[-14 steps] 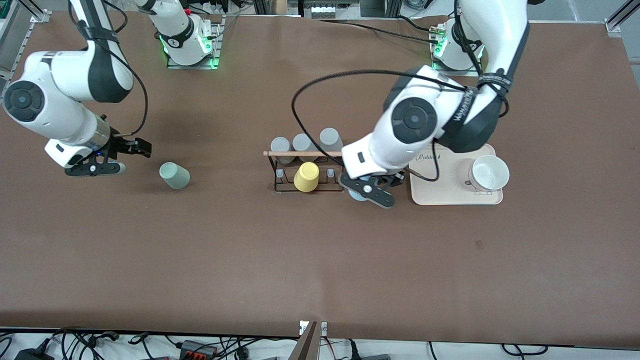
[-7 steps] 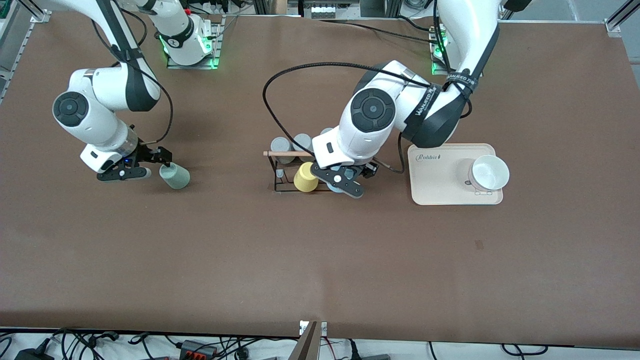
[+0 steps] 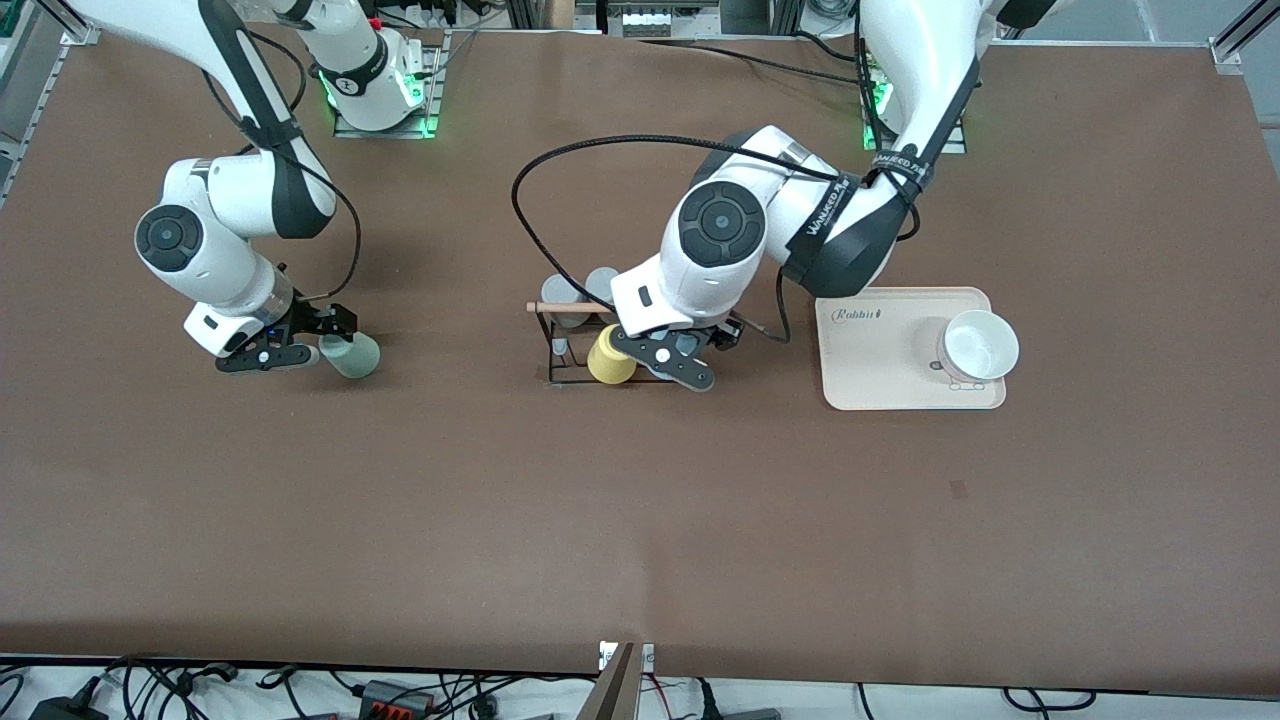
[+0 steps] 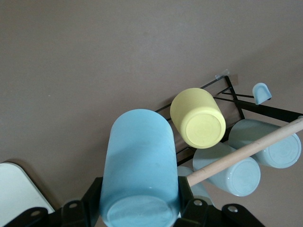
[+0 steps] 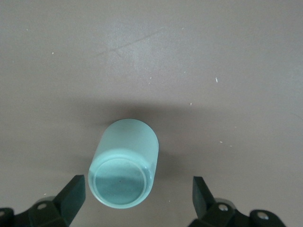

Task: Hang scattered cups on rack with three cups
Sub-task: 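Hang the blue cup while the right gripper grasps the mint cup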

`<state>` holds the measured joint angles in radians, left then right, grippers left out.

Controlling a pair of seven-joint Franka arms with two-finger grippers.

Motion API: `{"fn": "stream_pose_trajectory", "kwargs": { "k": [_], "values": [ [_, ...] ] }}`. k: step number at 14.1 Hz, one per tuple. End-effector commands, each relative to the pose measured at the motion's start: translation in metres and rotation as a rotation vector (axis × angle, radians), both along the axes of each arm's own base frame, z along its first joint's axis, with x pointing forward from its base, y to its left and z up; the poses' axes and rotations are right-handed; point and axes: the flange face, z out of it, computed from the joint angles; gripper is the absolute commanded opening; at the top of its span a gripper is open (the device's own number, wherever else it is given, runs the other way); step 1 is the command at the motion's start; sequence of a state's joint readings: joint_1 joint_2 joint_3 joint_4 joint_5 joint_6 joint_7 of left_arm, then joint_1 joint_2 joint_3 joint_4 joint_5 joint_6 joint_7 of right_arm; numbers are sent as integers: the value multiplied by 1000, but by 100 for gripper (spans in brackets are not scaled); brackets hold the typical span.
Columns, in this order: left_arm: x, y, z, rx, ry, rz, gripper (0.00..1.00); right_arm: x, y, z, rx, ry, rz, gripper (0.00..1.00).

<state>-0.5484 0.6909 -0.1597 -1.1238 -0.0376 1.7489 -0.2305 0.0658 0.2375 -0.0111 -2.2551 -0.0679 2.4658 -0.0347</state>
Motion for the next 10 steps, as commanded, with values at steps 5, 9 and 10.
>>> {"fn": "stream_pose_trajectory", "kwargs": {
  "k": [5,9,10],
  "values": [
    [-4,-10,-13,-14,47,20,31,-1,13,-14,-6,-4,36,100],
    [-7,-10,-24,-1,65,18,31,-1,14,-22,-5,1,39,100],
    [-8,-10,-29,1,76,21,31,-1,13,-23,-5,2,37,100]
  ]
}}
